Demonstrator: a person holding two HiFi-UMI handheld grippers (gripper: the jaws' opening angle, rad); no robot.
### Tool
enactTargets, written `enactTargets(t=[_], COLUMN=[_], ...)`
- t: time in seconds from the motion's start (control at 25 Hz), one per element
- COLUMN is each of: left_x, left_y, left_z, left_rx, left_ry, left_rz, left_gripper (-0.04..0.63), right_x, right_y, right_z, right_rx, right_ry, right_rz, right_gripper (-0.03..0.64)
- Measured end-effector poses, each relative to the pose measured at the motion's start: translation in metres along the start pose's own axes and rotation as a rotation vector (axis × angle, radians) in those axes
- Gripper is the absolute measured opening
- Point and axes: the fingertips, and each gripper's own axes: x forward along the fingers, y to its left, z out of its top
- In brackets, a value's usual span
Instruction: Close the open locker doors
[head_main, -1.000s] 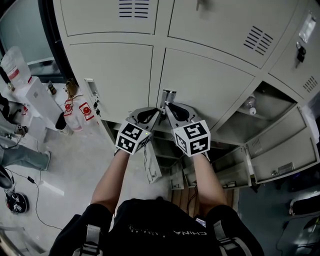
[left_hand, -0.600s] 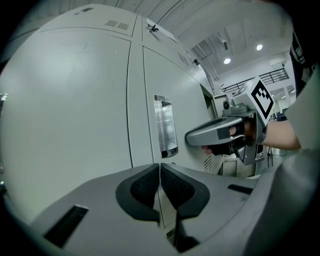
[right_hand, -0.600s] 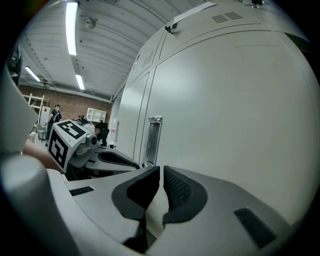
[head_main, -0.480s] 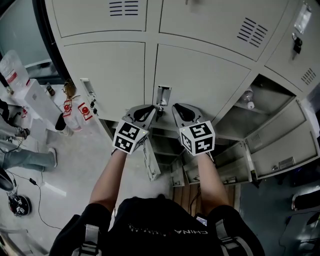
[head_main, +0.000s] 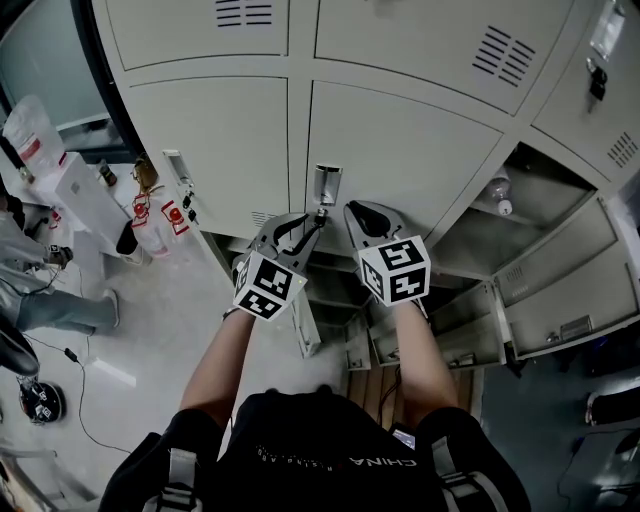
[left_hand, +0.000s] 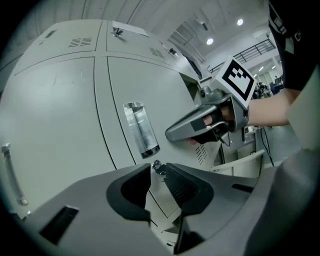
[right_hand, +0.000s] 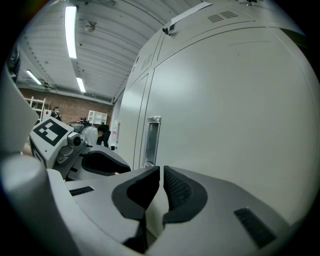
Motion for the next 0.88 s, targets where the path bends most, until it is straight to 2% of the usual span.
enactTargets(t=[0.08,0.28,0.36,0.68,0.88], left_x=[0.001,0.005,0.005,0.013,0.021], left_y=[-0.003,-0.007,-0.009,-0.019,-0.018], left_z=[-0.001,0.001,0.001,-0.001,-0.002], left_rx=[0.064,0.303,0.371,0.571,0.6], left_ry=[0.028,0.102,0.129,0.22,0.26], left_rz=[0.014,0.078,0.09,0.096,0.115], left_gripper=[0.089,0.089,0.089,0.089,0.087], right_x=[0.0,-0.001,-0.003,-0.008,-0.01], right_y=[0.0,-0.002,-0.003,-0.008,-0.01], right_z=[0.0,-0.001,-0.001,-0.001,0.0], right_rx=[0.001,0.01,0.017,0.039,0.042], right_ry=[-0.002,-0.004,-0.005,-0.013,-0.016], right_rz=[0.003,-0.001,-0.006,-0.03,-0.04], right_gripper=[0.049,0.049,0.049,0.049,0.049])
